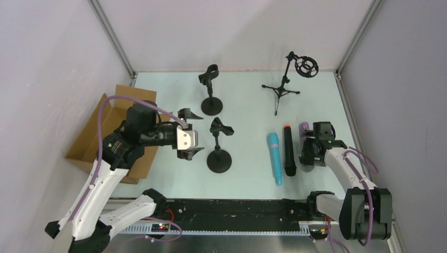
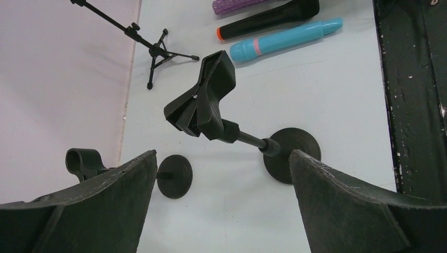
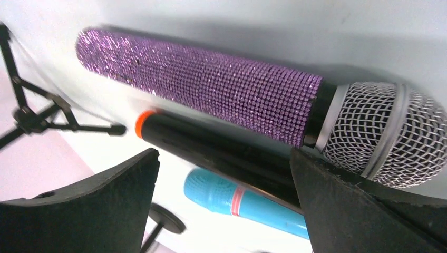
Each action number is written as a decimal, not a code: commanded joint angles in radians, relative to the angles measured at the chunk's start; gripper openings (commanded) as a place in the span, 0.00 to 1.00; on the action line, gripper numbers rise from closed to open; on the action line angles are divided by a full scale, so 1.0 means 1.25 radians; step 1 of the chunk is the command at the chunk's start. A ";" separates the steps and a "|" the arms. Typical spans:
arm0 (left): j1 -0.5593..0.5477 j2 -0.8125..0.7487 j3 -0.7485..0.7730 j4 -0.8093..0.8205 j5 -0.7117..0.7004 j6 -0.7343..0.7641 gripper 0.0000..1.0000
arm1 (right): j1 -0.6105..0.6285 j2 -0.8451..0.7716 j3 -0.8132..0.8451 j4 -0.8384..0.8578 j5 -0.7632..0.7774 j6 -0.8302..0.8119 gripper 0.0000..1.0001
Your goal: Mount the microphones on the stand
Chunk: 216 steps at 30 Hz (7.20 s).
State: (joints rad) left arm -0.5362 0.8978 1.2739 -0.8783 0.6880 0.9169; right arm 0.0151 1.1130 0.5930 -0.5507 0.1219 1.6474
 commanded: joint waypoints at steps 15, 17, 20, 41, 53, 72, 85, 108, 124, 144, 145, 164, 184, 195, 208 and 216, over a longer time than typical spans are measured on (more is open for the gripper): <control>0.005 -0.032 -0.013 0.013 0.014 0.009 1.00 | -0.236 0.022 0.003 -0.067 0.042 -0.011 0.98; 0.004 -0.038 -0.021 0.013 0.012 0.015 1.00 | -0.254 0.030 0.008 -0.039 0.017 -0.048 0.97; 0.004 -0.043 -0.037 0.013 0.008 0.035 1.00 | -0.179 0.043 0.059 0.010 -0.027 -0.178 0.96; 0.008 -0.016 -0.019 0.013 -0.011 -0.008 1.00 | -0.299 0.340 0.439 -0.135 0.127 -0.789 1.00; 0.012 -0.048 -0.056 0.012 -0.012 0.022 1.00 | -0.328 0.426 0.439 -0.128 0.124 -0.808 0.99; 0.023 -0.004 0.025 0.012 0.005 -0.022 1.00 | -0.049 0.253 0.446 -0.170 0.138 -0.791 0.99; 0.024 0.062 0.129 0.016 0.059 -0.107 1.00 | -0.342 0.435 0.535 -0.220 0.358 -0.823 1.00; 0.024 0.025 0.162 0.022 0.045 -0.096 1.00 | -0.088 0.449 0.499 -0.293 0.360 -0.775 1.00; 0.025 0.015 0.167 0.027 0.037 -0.101 1.00 | 0.045 0.282 0.383 -0.126 0.125 -0.976 0.96; 0.025 0.023 0.184 0.031 0.025 -0.110 1.00 | 0.229 0.260 0.174 -0.079 0.118 -0.861 0.81; 0.025 0.024 0.188 0.032 0.025 -0.111 1.00 | 0.237 0.259 0.171 -0.079 0.119 -0.857 0.78; -0.012 0.030 0.224 0.032 0.108 -0.104 1.00 | 0.298 -0.097 0.280 -0.189 -0.024 -0.954 0.00; -0.344 -0.019 -0.020 0.126 -0.178 0.809 1.00 | 0.502 -0.090 0.631 -0.289 -0.710 -0.817 0.00; -0.379 0.049 -0.006 0.322 -0.210 0.758 1.00 | 0.578 -0.097 0.661 -0.209 -0.729 -0.732 0.00; -0.380 0.070 -0.006 0.340 -0.220 0.729 0.70 | 0.628 -0.055 0.747 -0.159 -0.733 -0.679 0.00; -0.380 0.034 -0.044 0.359 -0.215 0.747 0.34 | 0.610 -0.039 0.756 -0.156 -0.713 -0.658 0.00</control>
State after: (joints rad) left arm -1.0031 0.9661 1.2350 -0.4427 0.4038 1.8343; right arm 0.7967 1.0660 1.4727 -0.8165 -0.7681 0.7887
